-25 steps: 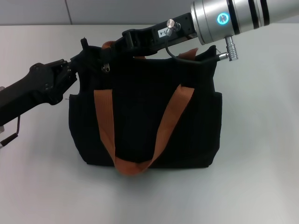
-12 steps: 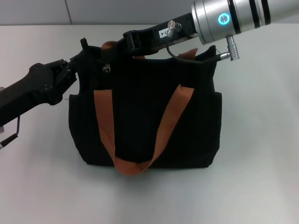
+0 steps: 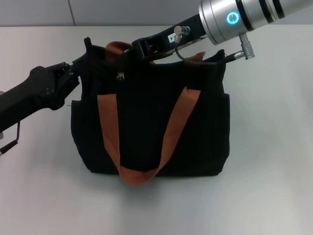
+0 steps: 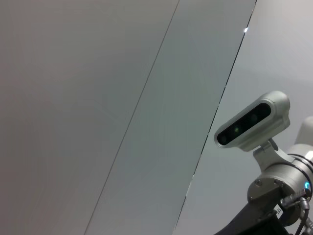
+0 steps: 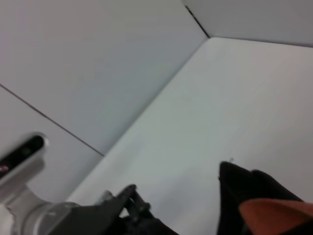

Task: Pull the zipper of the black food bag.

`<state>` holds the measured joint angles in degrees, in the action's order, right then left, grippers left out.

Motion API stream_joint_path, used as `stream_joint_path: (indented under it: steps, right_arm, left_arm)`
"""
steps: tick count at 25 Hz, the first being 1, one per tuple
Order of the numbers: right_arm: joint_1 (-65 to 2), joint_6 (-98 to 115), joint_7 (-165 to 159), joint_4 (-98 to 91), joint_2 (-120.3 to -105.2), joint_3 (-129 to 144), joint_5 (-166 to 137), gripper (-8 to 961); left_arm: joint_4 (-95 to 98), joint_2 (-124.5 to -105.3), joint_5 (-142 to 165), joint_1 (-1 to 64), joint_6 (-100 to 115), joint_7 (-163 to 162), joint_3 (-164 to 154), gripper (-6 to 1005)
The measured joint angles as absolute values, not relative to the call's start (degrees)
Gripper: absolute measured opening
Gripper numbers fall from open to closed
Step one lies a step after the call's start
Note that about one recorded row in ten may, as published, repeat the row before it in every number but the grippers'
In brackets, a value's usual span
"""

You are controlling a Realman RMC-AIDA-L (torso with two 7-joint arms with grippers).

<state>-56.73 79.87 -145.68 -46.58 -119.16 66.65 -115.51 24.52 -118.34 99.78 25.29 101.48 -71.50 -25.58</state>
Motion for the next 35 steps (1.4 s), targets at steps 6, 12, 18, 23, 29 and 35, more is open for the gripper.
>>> stream_joint_path:
  steps: [6, 12, 18, 23, 29, 35]
  right_arm:
    - [-55.3, 80.3, -151.6, -53.2, -119.27, 69.7, -119.9, -1]
    - [-54.5, 80.9, -154.9, -56.8, -119.36, 71.4, -123.1, -1]
    - [-53.2, 81.8, -157.4, -60.7, -119.41, 72.1, -126.9, -1]
    - [-51.2, 82.7, -159.1, -65.5, -119.52, 73.4, -129.9, -1]
    - [-46.9, 84.6, -162.2, -74.4, -119.64, 75.0, -133.4, -1]
    - [-42.5, 87.5, -165.0, -83.5, -119.82, 75.4, -136.9, -1]
  left_arm:
    - [24.5, -118.16, 99.3, 25.1, 101.3, -71.6, -25.5, 140]
    - [24.5, -118.02, 99.2, 25.1, 101.4, -71.9, -25.5, 141]
    - [24.5, -117.9, 99.1, 25.1, 101.2, -72.0, -25.5, 143]
    - [24.6, -117.6, 99.1, 25.1, 101.0, -72.0, -25.5, 144]
    - [24.6, -117.21, 98.9, 25.0, 101.0, -72.1, -25.1, 145]
    - [24.5, -117.04, 98.8, 24.9, 101.1, -72.2, -24.8, 146]
